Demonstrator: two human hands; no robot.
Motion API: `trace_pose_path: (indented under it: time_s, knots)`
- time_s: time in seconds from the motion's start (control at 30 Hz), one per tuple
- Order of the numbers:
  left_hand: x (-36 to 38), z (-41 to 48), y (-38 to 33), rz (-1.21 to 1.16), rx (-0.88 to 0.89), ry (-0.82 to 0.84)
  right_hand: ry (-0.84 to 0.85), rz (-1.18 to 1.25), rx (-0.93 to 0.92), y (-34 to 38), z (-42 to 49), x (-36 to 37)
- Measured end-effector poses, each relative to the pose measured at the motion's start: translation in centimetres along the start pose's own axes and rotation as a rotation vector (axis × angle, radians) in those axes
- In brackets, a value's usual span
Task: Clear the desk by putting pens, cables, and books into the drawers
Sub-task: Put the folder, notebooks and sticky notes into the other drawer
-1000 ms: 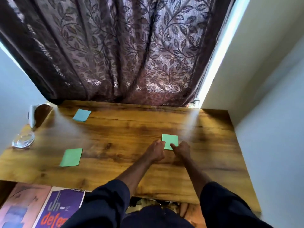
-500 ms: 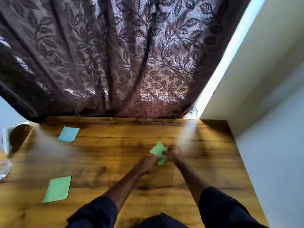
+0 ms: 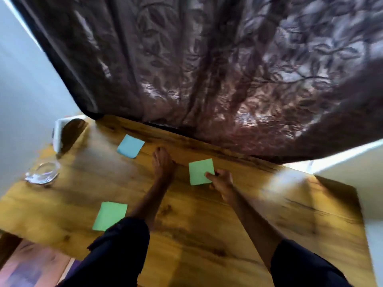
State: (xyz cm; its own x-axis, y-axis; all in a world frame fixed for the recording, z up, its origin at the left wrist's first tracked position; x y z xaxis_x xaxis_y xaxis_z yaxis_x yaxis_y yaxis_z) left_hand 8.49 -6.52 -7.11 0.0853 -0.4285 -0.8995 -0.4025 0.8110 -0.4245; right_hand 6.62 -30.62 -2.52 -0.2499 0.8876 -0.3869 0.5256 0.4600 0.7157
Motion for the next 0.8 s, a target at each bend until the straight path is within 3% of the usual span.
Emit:
trace_pose_path:
  time_s: [0.13,0.2,0.4,0.67,0.8]
  knots:
    - [-2.6,4.7,6.4,0.053,-0.212,-0.085,0.129,0.044,-0.015,2.4,1.7,4.1]
    - [-3.5,5.0,7.7,0.073,-0.295,-0.043,0.175,0.057,-0.034,3.2,2.6,5.5]
    - [-1.5,0.8,6.4,0.075,-0.091,-0.041,0.210,0.066,-0.071,3.9,4.1,6.6]
    - [1.5,-4.6,1.1,0.015,0.130,0.198,0.090,0.099,0.004,0.7,4.1,3.0]
    - [1.0,-4.8,0.5,-0.179,0.026,0.121,0.057,0.081,0.068,-1.7,3.6,0.5]
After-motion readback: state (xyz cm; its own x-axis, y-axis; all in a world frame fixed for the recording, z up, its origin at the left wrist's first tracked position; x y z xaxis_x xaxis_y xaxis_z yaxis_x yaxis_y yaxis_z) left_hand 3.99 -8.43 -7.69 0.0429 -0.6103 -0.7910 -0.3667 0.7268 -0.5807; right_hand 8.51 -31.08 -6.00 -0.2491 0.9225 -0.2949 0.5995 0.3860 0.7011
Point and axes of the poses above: each hand's wrist, its own z-axis towards the middle knuckle, its own x-axis out of the palm, y = z × x, the point moved 4 cm from there along z, towards the middle knuckle, and after that the axes turned 3 degrees about -z, right-handed, at the moved point
